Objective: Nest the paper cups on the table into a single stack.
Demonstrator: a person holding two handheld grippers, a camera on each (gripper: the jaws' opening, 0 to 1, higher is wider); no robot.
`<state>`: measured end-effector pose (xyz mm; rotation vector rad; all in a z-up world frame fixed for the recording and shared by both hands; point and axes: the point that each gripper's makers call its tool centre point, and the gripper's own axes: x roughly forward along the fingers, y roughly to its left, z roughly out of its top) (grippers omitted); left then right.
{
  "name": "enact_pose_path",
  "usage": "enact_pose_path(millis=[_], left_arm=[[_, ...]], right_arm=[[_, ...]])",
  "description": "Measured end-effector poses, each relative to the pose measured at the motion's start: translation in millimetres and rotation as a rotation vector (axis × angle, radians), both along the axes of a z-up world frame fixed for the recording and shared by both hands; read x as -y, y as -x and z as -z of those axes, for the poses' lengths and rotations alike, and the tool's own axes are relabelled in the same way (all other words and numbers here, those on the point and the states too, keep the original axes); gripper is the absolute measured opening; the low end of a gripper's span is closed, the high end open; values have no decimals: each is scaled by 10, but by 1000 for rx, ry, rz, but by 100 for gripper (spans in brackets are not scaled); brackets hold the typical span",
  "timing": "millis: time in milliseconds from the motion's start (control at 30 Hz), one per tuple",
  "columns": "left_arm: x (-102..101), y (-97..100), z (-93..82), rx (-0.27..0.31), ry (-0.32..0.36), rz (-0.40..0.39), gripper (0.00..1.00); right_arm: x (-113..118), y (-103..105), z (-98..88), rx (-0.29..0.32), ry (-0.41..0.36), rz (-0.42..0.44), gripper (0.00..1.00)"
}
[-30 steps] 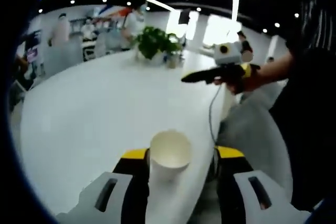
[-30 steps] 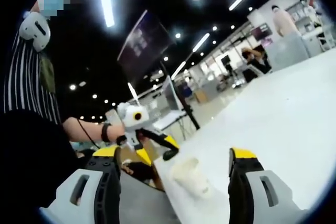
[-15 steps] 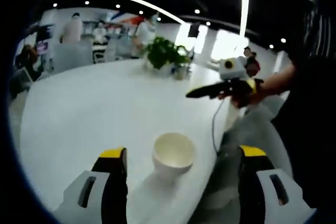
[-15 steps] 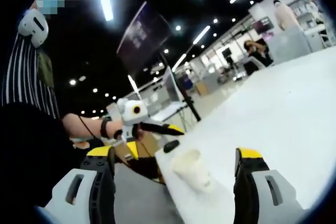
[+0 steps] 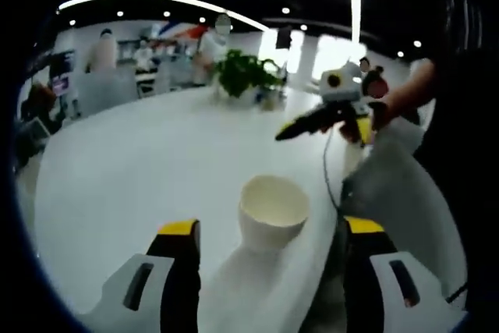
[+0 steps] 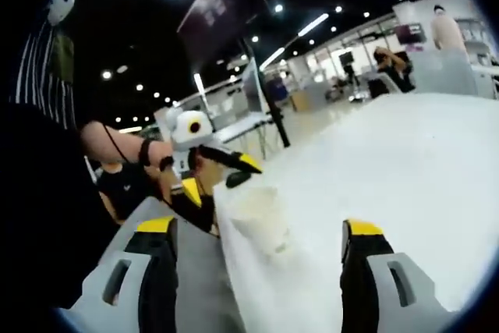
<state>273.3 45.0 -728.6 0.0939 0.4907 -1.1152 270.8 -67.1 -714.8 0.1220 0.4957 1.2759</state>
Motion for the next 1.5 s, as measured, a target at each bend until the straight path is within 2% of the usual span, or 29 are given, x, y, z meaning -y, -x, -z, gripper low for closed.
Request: enact_pose_path(millis=[100,167,333,400,500,767,1000,1133,1500], left_arm=[[14,13,101,0,-20,14,73],[33,73,189,1,-42,50,70],[57,83,333,26,-56,68,66],[60,69,379,68,-74,86,63],[75,53,430,57,-82,88,60],[59,-36,475,55,-109,100,55],[114,-83,534,69,-124,135,53],[138,-67,589,46,-133,146,53],[139,-76,606,43,-133,151,51]], right_arm=[[-41,48,174,30,67,-40,82],[-82,62,230,30,79,-48,81],[-193,79,418,19,121,-72,80],[-221,85,493,35,150,-98,79],[-278,81,594,72,194,-143,78],[-451,-2,703,81,212,-209,71],[-582,-34,776,135,253,-294,64],[-599,-42,807,133,255,-304,60],[-671,-32,863,140,257,-334,52]])
